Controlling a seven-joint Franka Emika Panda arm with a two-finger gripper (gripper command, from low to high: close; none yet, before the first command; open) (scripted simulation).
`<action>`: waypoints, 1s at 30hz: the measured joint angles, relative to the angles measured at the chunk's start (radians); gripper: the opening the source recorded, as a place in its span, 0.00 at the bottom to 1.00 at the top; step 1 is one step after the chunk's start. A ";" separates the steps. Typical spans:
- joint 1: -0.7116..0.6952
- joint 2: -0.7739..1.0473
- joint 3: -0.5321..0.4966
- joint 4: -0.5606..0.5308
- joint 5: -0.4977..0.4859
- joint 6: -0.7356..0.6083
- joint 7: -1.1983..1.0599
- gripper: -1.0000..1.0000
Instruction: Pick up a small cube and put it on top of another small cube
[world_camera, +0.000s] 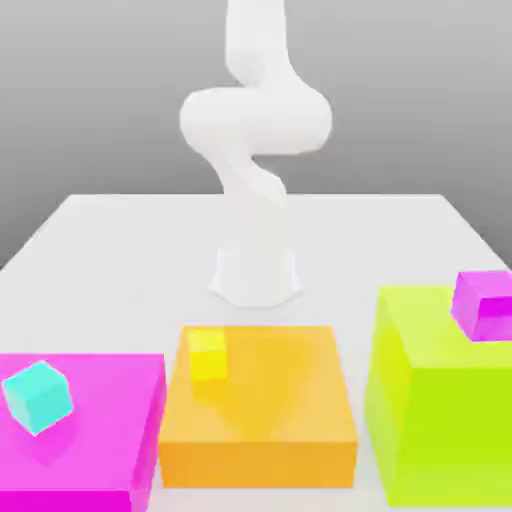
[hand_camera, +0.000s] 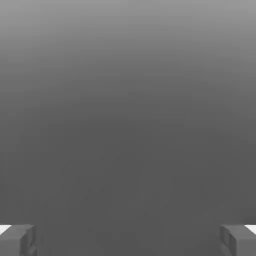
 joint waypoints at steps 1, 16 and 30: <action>0.021 0.033 0.002 -0.006 0.006 0.023 -0.022 0.50; 0.279 0.544 0.227 -0.141 -0.013 0.386 -0.126 0.50; 0.666 0.978 0.216 -0.289 -0.508 0.623 0.389 0.50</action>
